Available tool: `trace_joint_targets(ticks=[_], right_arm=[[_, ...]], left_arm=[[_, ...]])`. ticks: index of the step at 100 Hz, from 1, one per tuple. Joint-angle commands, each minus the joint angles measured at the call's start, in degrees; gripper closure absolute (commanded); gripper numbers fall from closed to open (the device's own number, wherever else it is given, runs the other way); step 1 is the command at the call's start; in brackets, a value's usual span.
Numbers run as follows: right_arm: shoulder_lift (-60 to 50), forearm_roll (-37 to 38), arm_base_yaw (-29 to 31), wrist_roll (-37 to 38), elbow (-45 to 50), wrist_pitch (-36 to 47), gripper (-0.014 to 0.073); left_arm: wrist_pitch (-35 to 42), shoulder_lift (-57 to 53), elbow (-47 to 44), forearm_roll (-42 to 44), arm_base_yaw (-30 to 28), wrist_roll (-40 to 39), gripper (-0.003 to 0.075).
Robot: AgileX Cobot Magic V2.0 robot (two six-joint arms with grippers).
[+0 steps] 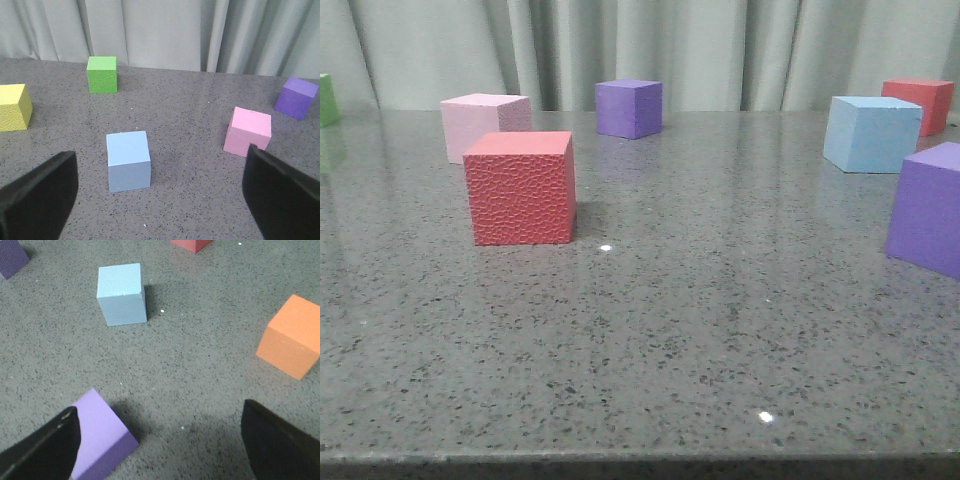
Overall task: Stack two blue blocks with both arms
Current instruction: 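Move the right gripper down over the light blue cube farthest from the robot, then close the right gripper on the light blue cube and lift it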
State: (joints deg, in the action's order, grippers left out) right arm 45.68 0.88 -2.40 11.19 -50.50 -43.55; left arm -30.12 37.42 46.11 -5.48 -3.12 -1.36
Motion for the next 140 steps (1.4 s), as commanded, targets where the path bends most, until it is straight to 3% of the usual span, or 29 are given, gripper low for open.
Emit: trace_joint_targets(ticks=[1,77,113,140], right_arm=[[4.62,-0.49,-0.32,-0.33,-6.61,0.83,-0.0052],[48.73,-3.56,-0.32,-0.33,-49.98,-19.96,-0.0052],[59.43,-4.4,-2.18,-0.33,-61.6,-24.6,-0.0052],[63.85,-4.26,-2.52,-0.33,-63.53,-24.99,-0.0052]], left_arm=[[4.91,0.24,1.54,-0.23,-0.09,0.04,0.0093],[4.91,0.24,1.54,0.93,-0.09,0.04,0.0093],[4.91,0.24,1.54,1.07,-0.09,0.04,0.0093],[4.91,0.24,1.54,1.32,-0.09,0.04,0.0093]])
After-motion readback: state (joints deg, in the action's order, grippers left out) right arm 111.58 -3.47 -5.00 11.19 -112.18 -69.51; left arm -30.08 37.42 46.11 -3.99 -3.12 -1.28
